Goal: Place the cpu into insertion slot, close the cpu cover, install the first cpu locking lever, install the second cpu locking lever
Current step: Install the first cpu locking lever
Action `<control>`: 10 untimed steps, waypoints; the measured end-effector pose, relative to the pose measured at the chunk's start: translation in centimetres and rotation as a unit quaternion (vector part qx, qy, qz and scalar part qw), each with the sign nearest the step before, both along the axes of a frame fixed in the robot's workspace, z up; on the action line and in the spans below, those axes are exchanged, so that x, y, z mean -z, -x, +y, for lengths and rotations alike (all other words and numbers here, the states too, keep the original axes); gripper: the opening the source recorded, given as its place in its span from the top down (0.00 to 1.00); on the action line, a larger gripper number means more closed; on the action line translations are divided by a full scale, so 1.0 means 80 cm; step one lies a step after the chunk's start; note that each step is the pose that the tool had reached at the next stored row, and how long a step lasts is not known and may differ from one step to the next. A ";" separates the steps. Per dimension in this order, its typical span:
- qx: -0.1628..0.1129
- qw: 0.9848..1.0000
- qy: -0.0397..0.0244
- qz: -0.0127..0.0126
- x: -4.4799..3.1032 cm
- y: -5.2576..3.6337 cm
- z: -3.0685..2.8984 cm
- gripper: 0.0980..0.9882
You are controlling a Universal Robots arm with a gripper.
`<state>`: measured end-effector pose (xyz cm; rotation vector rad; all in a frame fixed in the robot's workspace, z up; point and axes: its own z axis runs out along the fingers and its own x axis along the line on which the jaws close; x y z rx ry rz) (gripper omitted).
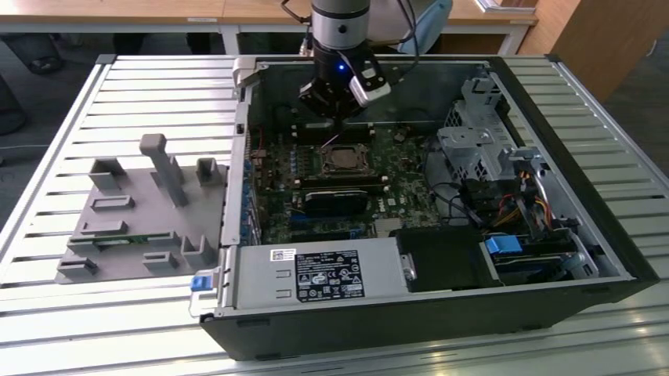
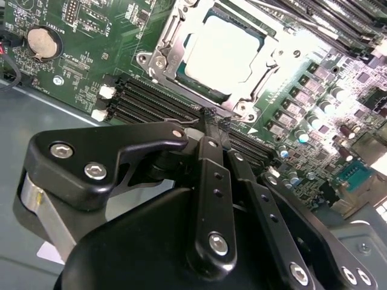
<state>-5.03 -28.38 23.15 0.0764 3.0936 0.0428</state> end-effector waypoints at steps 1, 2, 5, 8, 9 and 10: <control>0.000 1.000 0.000 0.000 0.0003 -0.001 0.0004 0.99; 0.000 1.000 0.000 0.000 0.0006 -0.001 0.0011 0.99; 0.000 1.000 0.000 0.000 0.0018 -0.003 0.0028 0.99; 0.000 1.000 0.000 0.000 0.0031 -0.006 0.0033 0.99; 0.000 1.000 0.000 0.000 0.0036 -0.008 0.0033 0.99; 0.000 1.000 0.000 0.000 0.0040 -0.010 0.0033 0.99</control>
